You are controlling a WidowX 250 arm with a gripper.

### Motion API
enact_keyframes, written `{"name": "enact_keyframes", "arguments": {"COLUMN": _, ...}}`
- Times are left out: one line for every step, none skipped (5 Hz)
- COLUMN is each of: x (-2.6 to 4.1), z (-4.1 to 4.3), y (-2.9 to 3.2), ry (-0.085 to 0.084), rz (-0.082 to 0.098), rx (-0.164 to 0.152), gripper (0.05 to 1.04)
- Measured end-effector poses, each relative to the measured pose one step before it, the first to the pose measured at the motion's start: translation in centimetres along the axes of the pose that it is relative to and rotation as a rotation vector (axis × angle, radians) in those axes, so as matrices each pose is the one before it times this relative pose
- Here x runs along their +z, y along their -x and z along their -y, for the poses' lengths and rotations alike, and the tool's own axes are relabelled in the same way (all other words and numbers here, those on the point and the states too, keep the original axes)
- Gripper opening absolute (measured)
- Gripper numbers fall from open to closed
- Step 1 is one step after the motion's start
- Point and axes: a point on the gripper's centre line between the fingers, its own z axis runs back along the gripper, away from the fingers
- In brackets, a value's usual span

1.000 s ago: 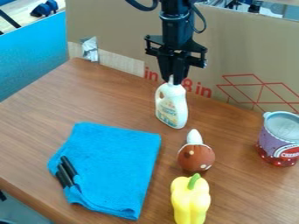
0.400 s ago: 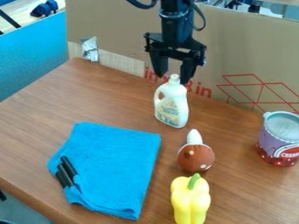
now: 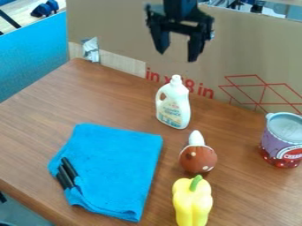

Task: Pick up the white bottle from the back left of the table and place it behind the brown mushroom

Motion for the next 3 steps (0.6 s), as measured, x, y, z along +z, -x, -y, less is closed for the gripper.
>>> {"name": "enact_keyframes", "arguments": {"x": 1.949, "z": 4.281, "y": 1.381, "ry": 0.0203, "rz": 0.0203, "rx": -0.0954, "gripper": 1.002}}
{"name": "enact_keyframes", "arguments": {"x": 0.764, "z": 3.834, "y": 1.305, "ry": -0.0012, "rz": -0.0231, "rx": -0.0644, "gripper": 1.001}}
{"name": "enact_keyframes", "arguments": {"x": 0.285, "z": 2.874, "y": 1.672, "ry": -0.0310, "rz": -0.0320, "rx": -0.0473, "gripper": 1.001}}
